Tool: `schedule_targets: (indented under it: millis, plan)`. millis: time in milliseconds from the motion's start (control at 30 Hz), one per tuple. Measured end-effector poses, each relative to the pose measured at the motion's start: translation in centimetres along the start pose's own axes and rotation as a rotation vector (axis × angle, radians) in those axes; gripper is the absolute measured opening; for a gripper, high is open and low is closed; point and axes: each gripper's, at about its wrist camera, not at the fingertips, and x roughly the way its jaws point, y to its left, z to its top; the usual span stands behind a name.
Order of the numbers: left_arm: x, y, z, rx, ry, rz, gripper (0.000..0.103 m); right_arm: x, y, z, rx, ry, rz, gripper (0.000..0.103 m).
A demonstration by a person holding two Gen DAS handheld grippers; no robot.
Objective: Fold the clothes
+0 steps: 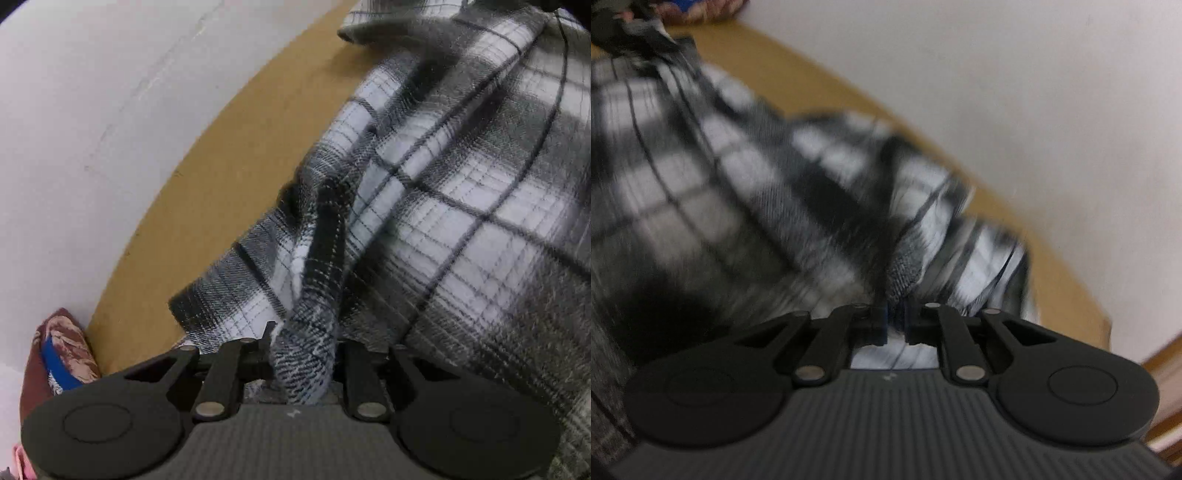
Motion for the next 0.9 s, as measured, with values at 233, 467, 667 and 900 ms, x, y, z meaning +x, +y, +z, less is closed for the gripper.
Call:
schedule_targets:
  millis: [233,467,667,900]
  plan:
    - [-3.0,2.2,-1.9,-0.191,0.033,-0.019,0.063,-1.7,-1.3,1.1,0.152,0.086,-0.041,0.036]
    - [-6.3,5.0,-8.1,-0.606,0.128,-0.083,0.07,-6.5,-5.8,-8.1,0.837,0.155,-0.057,0.067]
    - [-4.5,3.9,-9.2,-0.657,0.219,-0.126,0.07,-10.0,-3.7,-10.4,0.938,0.197,0.002,0.067]
    - [-5.7,3.3,-10.3,-0.672,0.207,-0.126,0.074,-8.2,0.5,-7.9,0.792,0.215,-0.052,0.062]
